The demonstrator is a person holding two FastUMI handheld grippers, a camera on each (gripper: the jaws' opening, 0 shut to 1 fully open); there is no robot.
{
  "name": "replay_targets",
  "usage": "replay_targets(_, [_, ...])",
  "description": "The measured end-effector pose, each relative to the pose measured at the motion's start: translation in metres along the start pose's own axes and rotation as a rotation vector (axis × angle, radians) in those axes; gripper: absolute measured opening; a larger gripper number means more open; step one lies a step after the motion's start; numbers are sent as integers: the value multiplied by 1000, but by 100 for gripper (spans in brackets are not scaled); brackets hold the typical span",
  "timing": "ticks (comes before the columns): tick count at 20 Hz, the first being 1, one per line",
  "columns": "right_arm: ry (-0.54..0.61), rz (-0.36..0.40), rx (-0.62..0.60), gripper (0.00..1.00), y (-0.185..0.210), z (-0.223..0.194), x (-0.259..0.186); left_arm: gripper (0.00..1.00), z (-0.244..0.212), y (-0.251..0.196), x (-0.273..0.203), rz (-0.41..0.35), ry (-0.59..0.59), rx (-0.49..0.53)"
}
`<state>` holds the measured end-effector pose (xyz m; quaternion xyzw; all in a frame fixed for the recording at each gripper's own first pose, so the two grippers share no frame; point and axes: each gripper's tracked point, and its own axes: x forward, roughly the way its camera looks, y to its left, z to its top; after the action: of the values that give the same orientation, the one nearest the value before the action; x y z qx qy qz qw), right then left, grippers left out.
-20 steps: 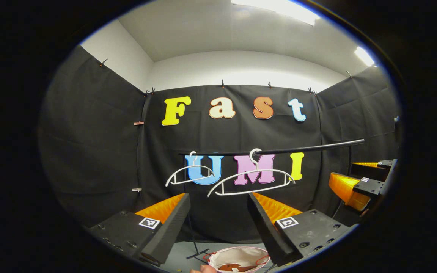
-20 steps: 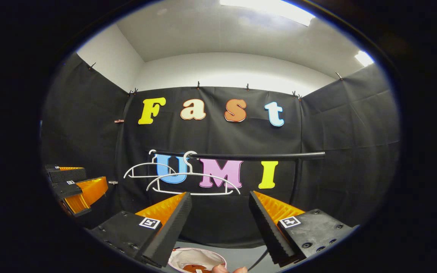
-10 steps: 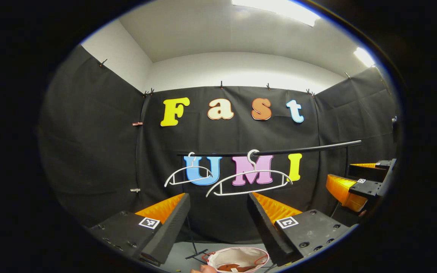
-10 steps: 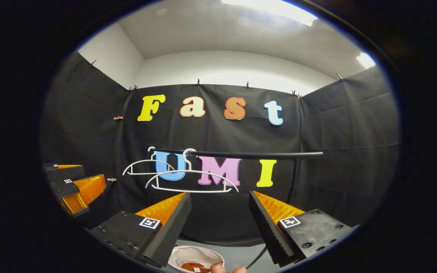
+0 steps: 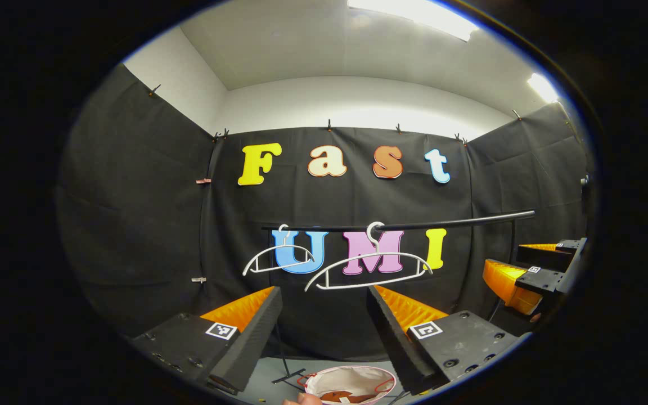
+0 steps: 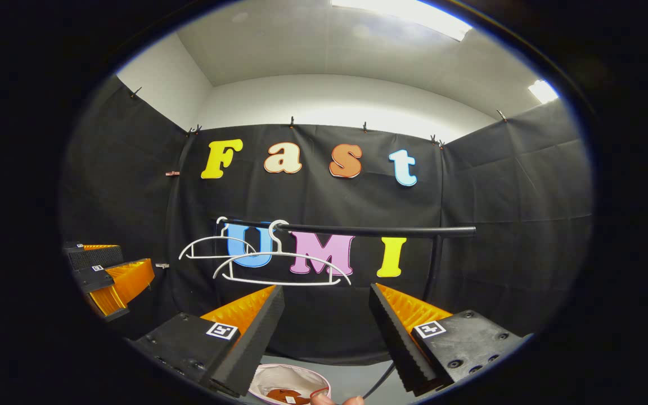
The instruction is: Grasp the clothes on the hanger with both hands and then place them into the laundry hamper below.
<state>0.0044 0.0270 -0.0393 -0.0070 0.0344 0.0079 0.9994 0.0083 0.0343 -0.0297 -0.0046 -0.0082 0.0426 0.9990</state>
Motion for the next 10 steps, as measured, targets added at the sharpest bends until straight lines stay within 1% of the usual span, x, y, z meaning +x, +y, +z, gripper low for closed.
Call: replay_targets(10, [12, -8, 6, 98, -5, -5, 3, 95, -3, -8, 5, -12, 9, 6])
